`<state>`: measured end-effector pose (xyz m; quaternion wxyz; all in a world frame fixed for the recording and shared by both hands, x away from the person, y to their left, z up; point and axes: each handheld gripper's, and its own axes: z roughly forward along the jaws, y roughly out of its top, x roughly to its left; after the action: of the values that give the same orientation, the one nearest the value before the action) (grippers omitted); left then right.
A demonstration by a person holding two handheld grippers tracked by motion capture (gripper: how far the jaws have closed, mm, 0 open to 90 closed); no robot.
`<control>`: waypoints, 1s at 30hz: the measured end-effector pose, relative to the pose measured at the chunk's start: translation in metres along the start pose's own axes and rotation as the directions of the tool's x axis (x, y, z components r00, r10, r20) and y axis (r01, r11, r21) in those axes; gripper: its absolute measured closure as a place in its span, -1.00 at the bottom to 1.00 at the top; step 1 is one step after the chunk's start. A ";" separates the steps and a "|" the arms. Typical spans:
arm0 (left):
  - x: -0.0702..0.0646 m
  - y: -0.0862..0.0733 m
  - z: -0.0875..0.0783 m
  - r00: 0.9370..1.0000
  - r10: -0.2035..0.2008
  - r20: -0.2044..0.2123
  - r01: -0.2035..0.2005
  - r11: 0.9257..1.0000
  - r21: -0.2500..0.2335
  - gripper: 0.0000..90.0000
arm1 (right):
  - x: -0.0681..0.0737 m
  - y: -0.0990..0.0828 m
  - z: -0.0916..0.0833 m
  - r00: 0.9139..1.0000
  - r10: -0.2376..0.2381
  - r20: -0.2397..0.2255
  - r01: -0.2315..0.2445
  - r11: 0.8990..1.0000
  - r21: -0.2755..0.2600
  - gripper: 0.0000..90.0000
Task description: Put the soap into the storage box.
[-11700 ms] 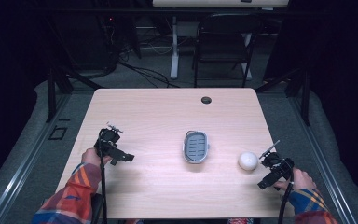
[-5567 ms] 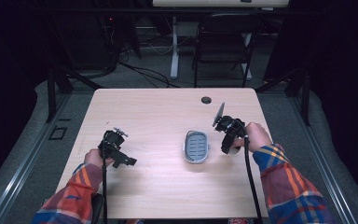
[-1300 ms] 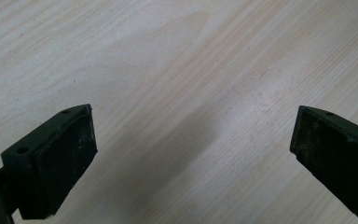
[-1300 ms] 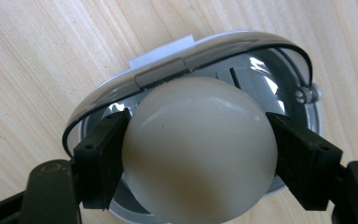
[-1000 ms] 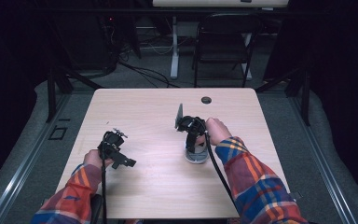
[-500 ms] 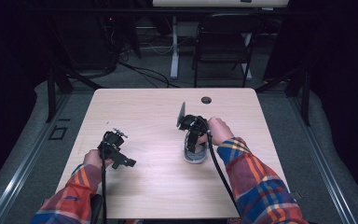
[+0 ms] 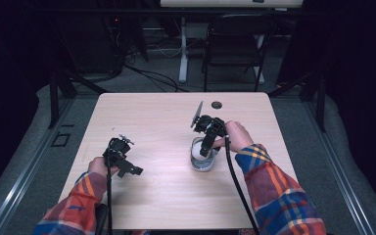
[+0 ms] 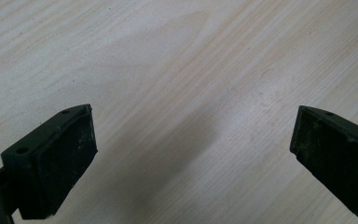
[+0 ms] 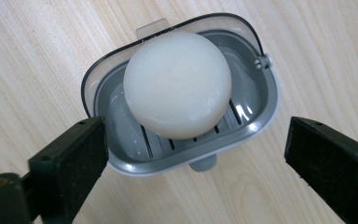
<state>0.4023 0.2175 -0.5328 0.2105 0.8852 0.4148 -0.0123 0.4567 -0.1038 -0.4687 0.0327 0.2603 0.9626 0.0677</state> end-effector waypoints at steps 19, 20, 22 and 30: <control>0.000 0.000 0.001 1.000 0.001 0.000 -0.001 1.000 0.005 -1.00 | -0.006 -0.047 -0.042 0.996 0.064 0.062 -0.059 0.995 -0.078 -1.00; 0.000 0.000 0.001 1.000 0.001 0.002 -0.001 1.000 0.004 -1.00 | -0.008 -0.050 -0.044 0.996 0.058 0.074 -0.053 0.996 -0.067 -1.00; 0.000 0.000 0.000 1.000 0.001 -0.001 -0.001 1.000 0.004 -1.00 | -0.009 -0.057 -0.047 0.994 0.067 0.081 -0.062 0.996 -0.068 -1.00; 0.000 0.000 0.001 1.000 -0.001 0.001 0.001 1.000 0.005 -1.00 | -0.015 -0.088 -0.050 0.989 0.118 0.092 -0.112 0.991 -0.071 -1.00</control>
<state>0.4024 0.2172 -0.5333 0.2084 0.8855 0.4150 -0.0138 0.4210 -0.1927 -0.4321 0.0835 0.3173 0.9405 0.0885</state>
